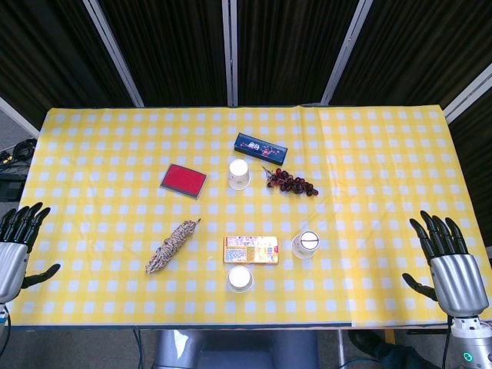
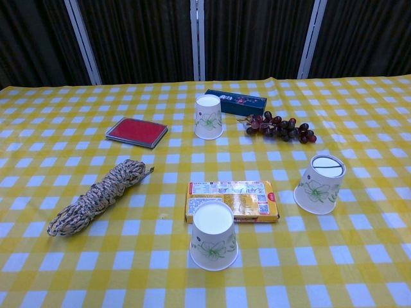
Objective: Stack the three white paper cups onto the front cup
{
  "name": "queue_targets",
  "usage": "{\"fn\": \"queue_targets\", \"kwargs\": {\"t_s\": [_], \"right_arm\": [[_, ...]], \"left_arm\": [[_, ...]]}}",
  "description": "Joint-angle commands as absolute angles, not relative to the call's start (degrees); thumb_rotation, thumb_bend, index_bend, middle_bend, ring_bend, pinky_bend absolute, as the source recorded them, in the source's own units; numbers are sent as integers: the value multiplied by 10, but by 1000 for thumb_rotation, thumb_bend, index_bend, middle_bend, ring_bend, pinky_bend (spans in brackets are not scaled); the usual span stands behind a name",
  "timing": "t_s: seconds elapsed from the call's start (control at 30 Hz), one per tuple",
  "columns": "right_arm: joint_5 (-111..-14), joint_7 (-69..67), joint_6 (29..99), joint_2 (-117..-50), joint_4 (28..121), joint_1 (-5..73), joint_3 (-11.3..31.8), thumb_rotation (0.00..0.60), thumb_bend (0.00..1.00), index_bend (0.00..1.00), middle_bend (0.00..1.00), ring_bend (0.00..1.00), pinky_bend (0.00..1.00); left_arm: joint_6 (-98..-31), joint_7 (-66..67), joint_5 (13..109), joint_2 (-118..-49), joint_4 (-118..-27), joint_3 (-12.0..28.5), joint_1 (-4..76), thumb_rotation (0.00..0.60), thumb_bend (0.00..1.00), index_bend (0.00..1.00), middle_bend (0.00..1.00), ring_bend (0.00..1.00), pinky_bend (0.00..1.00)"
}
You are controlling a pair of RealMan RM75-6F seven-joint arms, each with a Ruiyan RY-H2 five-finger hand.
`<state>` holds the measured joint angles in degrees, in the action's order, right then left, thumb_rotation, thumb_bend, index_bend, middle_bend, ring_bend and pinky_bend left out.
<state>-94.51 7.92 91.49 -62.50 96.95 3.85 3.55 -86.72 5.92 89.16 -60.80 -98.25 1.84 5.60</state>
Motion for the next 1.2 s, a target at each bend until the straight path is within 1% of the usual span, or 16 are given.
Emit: {"fn": "queue_targets", "kwargs": {"t_s": [0.03,0.2,0.37,0.5,0.63,0.67,0.7,0.8,0.9,0.97,1.1,1.2], "right_arm": [[-946,80,915,-626,969,38,35,600,0,0,0,0,0],[-943,82,912,-627,967,40,36,600,0,0,0,0,0],[-936,75,916,-624,967,38,40,600,0,0,0,0,0],[-933,70,917,-626,963,41,46,600,0,0,0,0,0],[-929,75,912,-631,954,44,48,600,0,0,0,0,0],[-926,76,910,-632,953,44,49,600,0,0,0,0,0],[-924,78,910,-633,952,45,50,600,0,0,0,0,0],[-911,84,907,-637,948,45,55,600,0,0,0,0,0],[-894,91,898,-642,942,47,59,600,0,0,0,0,0],[-878,95,890,-645,935,49,64,600,0,0,0,0,0],[-848,95,876,-648,923,52,73,600,0,0,0,0,0],[-830,92,871,-649,915,53,81,600,0,0,0,0,0]], "left_arm": [[-866,59,891,-608,-982,19,56,600,0,0,0,0,0],[-859,55,886,-607,-981,19,59,600,0,0,0,0,0],[-817,52,876,-606,-988,25,83,600,0,0,0,0,0],[-754,24,875,-611,-996,65,151,600,0,0,0,0,0],[-664,16,853,-605,-1003,111,233,600,0,0,0,0,0],[-626,27,835,-609,-1000,129,266,600,0,0,0,0,0],[-602,37,820,-614,-995,141,287,600,0,0,0,0,0],[-559,74,783,-659,-950,177,351,600,0,0,0,0,0],[-506,78,744,-713,-896,197,409,600,0,0,0,0,3],[-461,76,730,-748,-849,206,456,600,0,0,0,0,7],[-390,57,715,-805,-765,215,528,600,0,7,0,0,9],[-350,48,708,-844,-707,218,572,600,0,20,0,0,9]]}}
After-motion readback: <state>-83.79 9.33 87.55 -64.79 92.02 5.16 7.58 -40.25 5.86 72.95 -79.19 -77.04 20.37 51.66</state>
